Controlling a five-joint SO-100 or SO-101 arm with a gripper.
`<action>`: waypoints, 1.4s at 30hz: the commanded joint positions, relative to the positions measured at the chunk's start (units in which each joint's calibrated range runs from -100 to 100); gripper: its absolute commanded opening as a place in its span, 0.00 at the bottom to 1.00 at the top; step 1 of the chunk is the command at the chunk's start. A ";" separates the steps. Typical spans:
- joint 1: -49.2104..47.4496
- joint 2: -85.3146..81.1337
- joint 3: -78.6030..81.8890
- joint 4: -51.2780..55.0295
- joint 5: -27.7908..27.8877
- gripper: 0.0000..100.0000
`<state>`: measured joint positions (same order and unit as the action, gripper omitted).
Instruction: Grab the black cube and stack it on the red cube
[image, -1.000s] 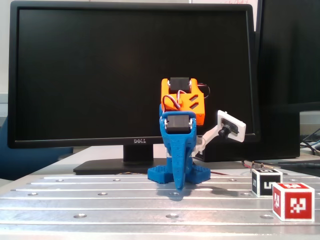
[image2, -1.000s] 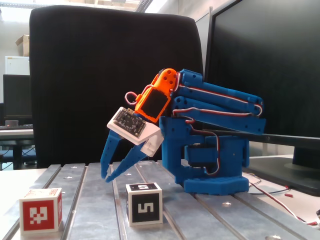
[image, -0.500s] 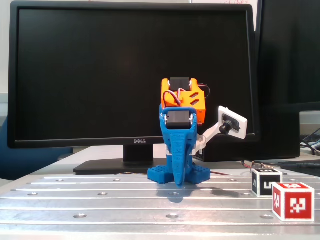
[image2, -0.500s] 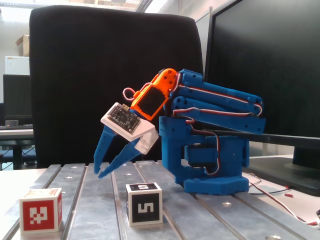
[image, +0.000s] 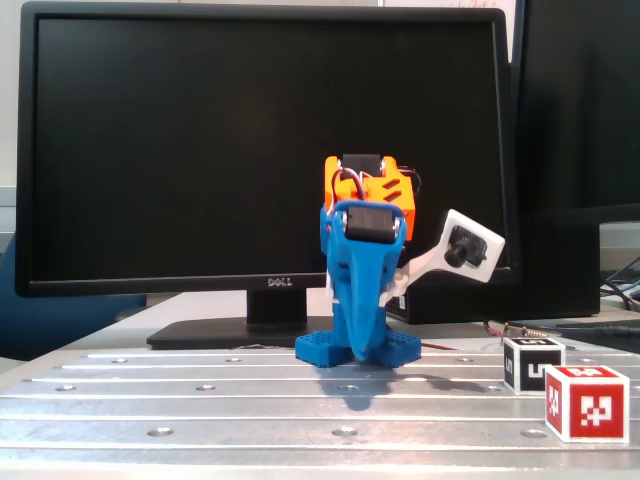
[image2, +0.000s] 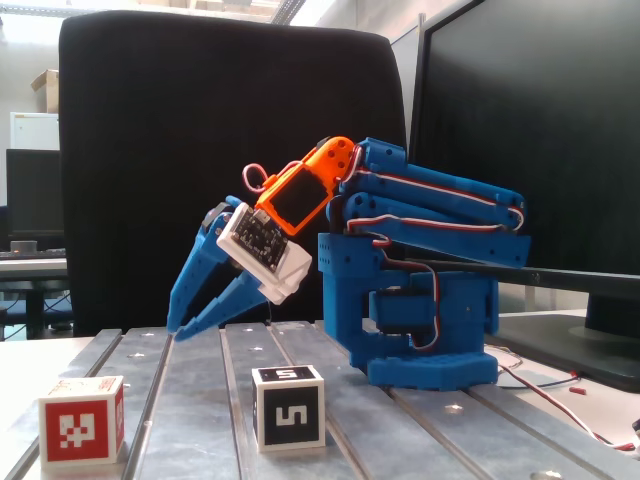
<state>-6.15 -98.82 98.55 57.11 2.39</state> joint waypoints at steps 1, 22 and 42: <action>-0.24 0.82 -4.43 0.48 0.40 0.01; -10.80 45.60 -43.06 12.53 11.18 0.01; -35.38 71.16 -58.61 23.65 17.29 0.01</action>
<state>-39.11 -28.71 42.39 80.92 19.71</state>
